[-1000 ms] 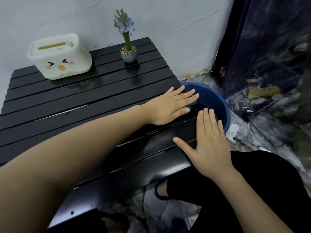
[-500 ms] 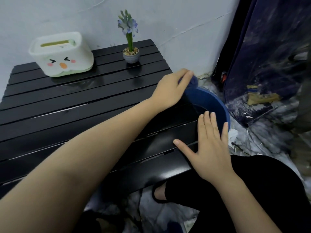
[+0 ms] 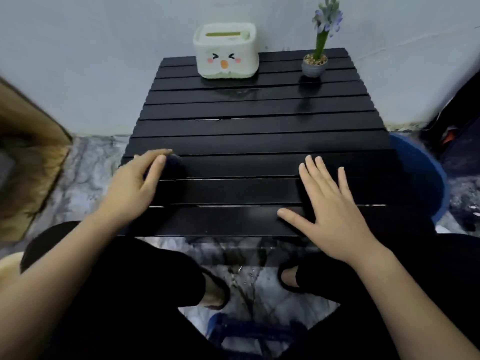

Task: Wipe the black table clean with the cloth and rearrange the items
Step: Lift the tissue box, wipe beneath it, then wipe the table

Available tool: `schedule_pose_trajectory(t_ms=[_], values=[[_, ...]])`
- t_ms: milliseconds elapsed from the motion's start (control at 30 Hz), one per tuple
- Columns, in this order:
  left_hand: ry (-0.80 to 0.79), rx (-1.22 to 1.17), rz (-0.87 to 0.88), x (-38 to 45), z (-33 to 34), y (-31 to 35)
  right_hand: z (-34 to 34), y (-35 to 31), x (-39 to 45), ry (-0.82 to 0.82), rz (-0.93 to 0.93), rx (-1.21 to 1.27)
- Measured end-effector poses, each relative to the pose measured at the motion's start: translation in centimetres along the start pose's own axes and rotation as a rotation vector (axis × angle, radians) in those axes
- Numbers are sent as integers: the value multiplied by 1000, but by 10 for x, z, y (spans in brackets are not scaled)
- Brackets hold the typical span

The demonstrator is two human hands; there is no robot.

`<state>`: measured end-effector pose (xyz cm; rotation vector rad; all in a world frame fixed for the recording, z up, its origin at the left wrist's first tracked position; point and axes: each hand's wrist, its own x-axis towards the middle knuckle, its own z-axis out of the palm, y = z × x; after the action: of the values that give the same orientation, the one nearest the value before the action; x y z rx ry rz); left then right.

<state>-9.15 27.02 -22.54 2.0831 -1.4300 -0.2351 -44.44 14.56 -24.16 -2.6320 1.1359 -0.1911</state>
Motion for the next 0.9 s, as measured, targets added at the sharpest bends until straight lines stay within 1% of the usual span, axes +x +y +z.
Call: schedule_pose_trajectory(t_ms=[67,100,233,333,600,700,767,800,833,900], values=[[-63,36,-70,-21,4,-8,4,-2,2,-22,14,-68],[-95,65,-79,-28,9,-7,6,-3,2,-26,19,-98],[-106,157,-38,-38,31,19,8,-2,1,-32,33,-124],[-137,150,54,-41,44,47,8,-2,2,-34,34,-134],[-233,23,390,-80,72,103,8,-1,2,-32,39,-88],[-298,-45,451,-97,76,110,6,-2,2,-33,50,-33],[-329,-198,390,-105,72,110,5,-3,3,-43,74,5],[-312,-291,329,-106,67,109,4,-5,4,-48,98,32],[-265,-364,264,-104,61,106,4,-8,6,-50,124,61],[-101,-425,132,-93,46,93,5,-19,9,-51,145,124]])
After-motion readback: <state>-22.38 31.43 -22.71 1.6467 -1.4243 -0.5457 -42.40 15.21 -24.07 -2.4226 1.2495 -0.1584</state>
